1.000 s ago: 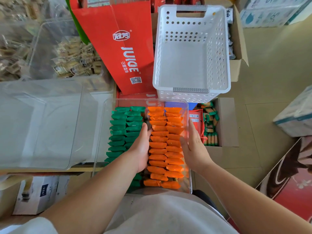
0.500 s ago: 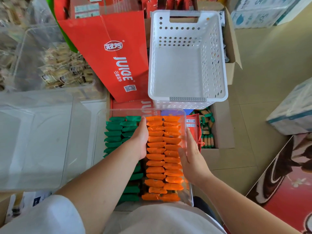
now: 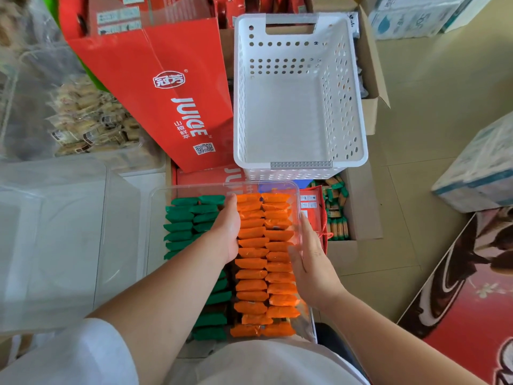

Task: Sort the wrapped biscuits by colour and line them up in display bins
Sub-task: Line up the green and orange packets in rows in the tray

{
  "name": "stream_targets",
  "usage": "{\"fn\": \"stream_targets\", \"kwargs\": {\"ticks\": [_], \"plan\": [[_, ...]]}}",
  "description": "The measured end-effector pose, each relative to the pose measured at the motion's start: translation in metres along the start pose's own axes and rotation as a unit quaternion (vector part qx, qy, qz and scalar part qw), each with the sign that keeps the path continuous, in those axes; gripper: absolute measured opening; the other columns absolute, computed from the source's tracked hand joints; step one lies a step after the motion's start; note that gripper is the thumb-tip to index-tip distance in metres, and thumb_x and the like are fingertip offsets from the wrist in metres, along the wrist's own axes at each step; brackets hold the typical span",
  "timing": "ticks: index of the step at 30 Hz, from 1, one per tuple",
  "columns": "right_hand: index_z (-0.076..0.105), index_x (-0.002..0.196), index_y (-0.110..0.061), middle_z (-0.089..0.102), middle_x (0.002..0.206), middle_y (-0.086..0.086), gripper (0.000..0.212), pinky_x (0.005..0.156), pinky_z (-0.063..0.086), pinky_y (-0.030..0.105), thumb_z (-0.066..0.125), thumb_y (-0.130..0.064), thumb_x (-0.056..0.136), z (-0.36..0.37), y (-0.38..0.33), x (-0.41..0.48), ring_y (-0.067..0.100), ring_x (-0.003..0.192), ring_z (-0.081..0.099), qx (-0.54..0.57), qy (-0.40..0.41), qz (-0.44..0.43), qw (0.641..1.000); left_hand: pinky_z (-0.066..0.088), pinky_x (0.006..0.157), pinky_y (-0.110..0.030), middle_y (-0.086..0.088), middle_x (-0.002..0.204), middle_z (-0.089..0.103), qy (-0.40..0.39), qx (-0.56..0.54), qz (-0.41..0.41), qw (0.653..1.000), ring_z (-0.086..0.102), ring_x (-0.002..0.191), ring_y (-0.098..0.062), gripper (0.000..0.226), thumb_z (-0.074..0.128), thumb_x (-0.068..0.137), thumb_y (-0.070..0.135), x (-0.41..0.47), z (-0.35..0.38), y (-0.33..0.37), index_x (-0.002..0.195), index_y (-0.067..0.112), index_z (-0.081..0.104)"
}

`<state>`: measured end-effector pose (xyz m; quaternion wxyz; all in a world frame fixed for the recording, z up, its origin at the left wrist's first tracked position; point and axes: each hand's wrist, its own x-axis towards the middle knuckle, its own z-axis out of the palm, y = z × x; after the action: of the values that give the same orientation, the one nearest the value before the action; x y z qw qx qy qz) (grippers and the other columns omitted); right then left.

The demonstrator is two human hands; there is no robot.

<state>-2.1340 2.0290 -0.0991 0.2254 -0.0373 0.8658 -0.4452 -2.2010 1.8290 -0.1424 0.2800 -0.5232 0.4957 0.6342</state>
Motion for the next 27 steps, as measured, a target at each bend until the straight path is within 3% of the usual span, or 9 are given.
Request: {"fn": "stream_targets", "kwargs": {"ticks": [3, 6, 8, 11, 15, 17, 19, 23, 27], "plan": [[-0.006, 0.156, -0.046, 0.013, 0.165, -0.018, 0.065, 0.110, 0.030, 0.026, 0.035, -0.032, 0.107, 0.000, 0.001, 0.000, 0.000, 0.147, 0.018, -0.006, 0.000, 0.006, 1.000, 0.056, 0.091, -0.055, -0.022, 0.106, 0.072, -0.034, 0.002, 0.029, 0.999, 0.072, 0.096, -0.040, 0.078, 0.034, 0.093, 0.078, -0.032, 0.001, 0.004, 0.119, 0.015, 0.070], [-0.005, 0.158, -0.042, 0.016, 0.167, -0.011, 0.066, 0.108, 0.033, 0.028, 0.035, -0.031, 0.108, 0.001, 0.002, 0.000, 0.006, 0.150, 0.021, -0.010, 0.009, 0.001, 1.000, 0.053, 0.067, -0.034, -0.004, 0.098, 0.075, -0.027, 0.029, 0.041, 0.998, 0.072, 0.088, -0.021, 0.065, 0.031, 0.093, 0.079, -0.052, -0.004, -0.011, 0.107, 0.031, 0.073], [-0.005, 0.158, -0.041, 0.016, 0.167, -0.010, 0.065, 0.107, 0.032, 0.027, 0.034, -0.031, 0.108, 0.000, 0.001, 0.000, 0.008, 0.150, 0.020, -0.012, 0.008, 0.003, 1.000, 0.047, 0.063, -0.030, 0.004, 0.091, 0.072, -0.023, 0.049, 0.038, 0.998, 0.066, 0.078, -0.015, 0.056, 0.029, 0.097, 0.074, -0.063, -0.010, -0.030, 0.097, 0.034, 0.068], [-0.003, 0.160, -0.036, 0.018, 0.166, -0.008, 0.065, 0.105, 0.033, 0.028, 0.035, -0.032, 0.107, 0.000, 0.001, -0.001, 0.014, 0.150, 0.026, -0.024, 0.009, -0.001, 1.000, 0.052, 0.068, -0.033, -0.003, 0.100, 0.077, -0.057, 0.024, 0.007, 0.998, 0.074, 0.087, -0.022, 0.063, 0.029, 0.096, 0.075, -0.072, -0.021, -0.064, 0.108, 0.031, 0.072], [-0.006, 0.160, -0.034, 0.019, 0.167, -0.002, 0.069, 0.112, 0.036, 0.040, 0.036, -0.042, 0.106, -0.004, -0.001, 0.000, 0.020, 0.150, 0.028, -0.048, 0.001, -0.002, 0.999, 0.055, 0.076, -0.037, -0.004, 0.110, 0.076, -0.056, 0.033, 0.002, 0.998, 0.075, 0.097, -0.024, 0.074, 0.029, 0.090, 0.082, -0.069, -0.034, -0.085, 0.123, 0.030, 0.069], [-0.008, 0.160, -0.033, 0.020, 0.166, 0.001, 0.074, 0.110, 0.040, 0.046, 0.035, -0.052, 0.103, -0.007, -0.003, -0.002, 0.024, 0.148, 0.032, -0.078, -0.009, 0.004, 0.997, 0.052, 0.095, -0.043, -0.003, 0.121, 0.073, -0.056, 0.069, 0.021, 0.996, 0.071, 0.108, -0.023, 0.088, 0.031, 0.076, 0.093, -0.068, -0.042, -0.089, 0.131, 0.033, 0.065], [-0.007, 0.160, -0.033, 0.023, 0.164, 0.004, 0.078, 0.106, 0.042, 0.048, 0.035, -0.059, 0.100, -0.009, -0.005, -0.006, 0.027, 0.144, 0.036, -0.098, -0.013, 0.009, 0.995, 0.039, 0.113, -0.047, 0.003, 0.136, 0.065, -0.064, 0.116, 0.047, 0.990, 0.061, 0.123, -0.019, 0.100, 0.031, 0.061, 0.100, -0.068, -0.053, -0.090, 0.136, 0.040, 0.060], [-0.002, 0.161, -0.030, 0.019, 0.165, 0.001, 0.082, 0.110, 0.037, 0.044, 0.033, -0.065, 0.095, -0.010, -0.007, -0.024, 0.023, 0.147, 0.029, -0.098, -0.009, 0.008, 0.995, 0.030, 0.119, -0.046, 0.011, 0.142, 0.057, -0.089, 0.155, 0.084, 0.980, 0.052, 0.131, -0.014, 0.084, 0.030, 0.062, 0.100, -0.081, -0.061, -0.092, 0.117, 0.047, 0.066], [0.002, 0.162, -0.026, 0.016, 0.167, -0.001, 0.087, 0.118, 0.027, 0.042, 0.031, -0.069, 0.092, -0.005, -0.007, -0.039, 0.018, 0.153, 0.015, -0.076, 0.003, 0.022, 0.997, 0.043, 0.110, -0.043, 0.007, 0.124, 0.068, -0.092, 0.092, 0.077, 0.988, 0.061, 0.120, -0.016, 0.060, 0.026, 0.093, 0.080, -0.091, -0.053, -0.096, 0.107, 0.039, 0.067]]}}
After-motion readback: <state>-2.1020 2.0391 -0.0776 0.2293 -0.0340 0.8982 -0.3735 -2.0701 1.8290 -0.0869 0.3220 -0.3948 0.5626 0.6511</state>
